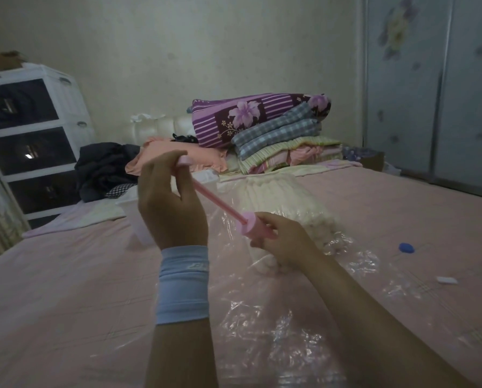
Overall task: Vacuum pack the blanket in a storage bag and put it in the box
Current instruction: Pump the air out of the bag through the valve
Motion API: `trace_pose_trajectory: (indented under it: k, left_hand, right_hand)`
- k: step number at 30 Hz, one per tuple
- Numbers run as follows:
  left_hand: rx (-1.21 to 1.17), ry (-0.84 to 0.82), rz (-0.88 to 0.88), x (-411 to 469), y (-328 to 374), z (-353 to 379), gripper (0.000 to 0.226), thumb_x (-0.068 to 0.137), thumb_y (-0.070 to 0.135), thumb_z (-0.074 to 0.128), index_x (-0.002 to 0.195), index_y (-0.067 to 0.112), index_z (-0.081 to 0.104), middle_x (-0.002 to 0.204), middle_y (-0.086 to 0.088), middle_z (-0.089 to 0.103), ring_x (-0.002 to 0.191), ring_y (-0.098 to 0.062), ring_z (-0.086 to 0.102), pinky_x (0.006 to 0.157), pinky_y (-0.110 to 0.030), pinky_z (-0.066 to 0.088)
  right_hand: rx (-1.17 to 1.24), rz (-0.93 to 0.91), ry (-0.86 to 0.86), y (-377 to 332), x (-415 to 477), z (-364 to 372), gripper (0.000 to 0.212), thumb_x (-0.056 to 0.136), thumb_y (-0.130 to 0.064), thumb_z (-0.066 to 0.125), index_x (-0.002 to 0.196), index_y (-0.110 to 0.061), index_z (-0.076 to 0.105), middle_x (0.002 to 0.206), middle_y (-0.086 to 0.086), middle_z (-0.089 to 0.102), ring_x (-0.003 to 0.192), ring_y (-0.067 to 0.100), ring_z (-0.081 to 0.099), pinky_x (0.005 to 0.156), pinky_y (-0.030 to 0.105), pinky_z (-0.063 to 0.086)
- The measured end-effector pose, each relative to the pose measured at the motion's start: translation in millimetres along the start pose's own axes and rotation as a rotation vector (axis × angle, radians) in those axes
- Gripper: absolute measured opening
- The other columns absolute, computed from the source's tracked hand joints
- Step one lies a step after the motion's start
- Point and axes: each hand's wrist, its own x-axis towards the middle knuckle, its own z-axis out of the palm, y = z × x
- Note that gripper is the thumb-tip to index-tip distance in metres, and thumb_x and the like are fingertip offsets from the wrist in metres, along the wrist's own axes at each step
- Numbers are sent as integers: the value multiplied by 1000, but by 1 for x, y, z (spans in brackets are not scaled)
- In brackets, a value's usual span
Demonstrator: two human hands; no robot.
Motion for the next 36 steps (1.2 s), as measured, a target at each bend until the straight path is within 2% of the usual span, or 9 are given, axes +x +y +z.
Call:
trace_pose_trajectory:
  k: [3,8,10,16,19,24,31,34,36]
  left_hand:
    - [-10,-86,0,-26,-4,13,15,98,11,54,104,6,66,101,-5,65,96,-17,61,86,-31,52]
    - [-59,-642,-196,-77,-17,27,16,89,9,62,97,19,71,97,5,65,89,-16,62,82,-30,51]
    - [-31,-581,-146,-65,-13,23,13,90,11,62,98,17,71,95,3,67,86,-15,62,82,-36,54]
    - [11,24,-9,-4,3,-3,18,99,19,54,105,8,67,100,-2,66,93,-18,63,81,-35,55]
    - [-22,-56,-28,-32,-1,11,15,97,10,54,105,7,66,104,-5,66,98,-18,61,86,-37,54]
    - [-63,-602,-217,-81,-14,27,16,89,10,63,99,18,72,97,4,66,85,-12,59,81,-41,53]
    - [-3,18,16,-6,11,0,17,98,16,55,102,6,68,96,-2,66,88,-15,62,79,-27,53]
    - [-15,-14,23,-18,4,6,16,98,13,54,104,6,67,100,-5,66,95,-17,62,85,-30,52]
    - [-36,-202,-30,-46,-2,17,14,95,8,56,103,10,67,100,-3,65,93,-16,61,84,-33,54]
  right_hand:
    - [50,19,8,1,-1,1,55,74,-27,88,123,-39,67,102,-21,68,96,6,64,89,31,53]
    - [75,-6,37,-1,-2,2,53,74,-23,87,122,-35,69,108,-11,69,98,13,64,90,37,53]
    - [72,-24,60,0,-1,3,53,74,-24,87,121,-37,68,109,-8,67,99,15,63,91,39,53]
    - [78,-12,17,3,-2,3,53,74,-28,87,121,-41,66,114,-10,65,102,12,62,93,38,52]
    - [81,-6,24,4,-2,6,54,73,-28,88,121,-41,66,114,-11,66,101,13,63,93,41,53]
    - [79,-23,48,4,-1,5,56,72,-28,87,117,-49,61,111,-13,67,97,12,65,89,43,55]
    - [102,-1,24,6,-2,1,52,72,-31,86,109,-59,62,111,-16,66,99,7,64,90,40,55]
    - [115,4,20,5,-2,4,50,71,-33,86,108,-57,63,111,-15,67,99,9,65,89,43,57]
    - [109,-2,28,4,-1,5,52,72,-34,85,116,-51,63,111,-15,67,98,10,65,88,44,57]
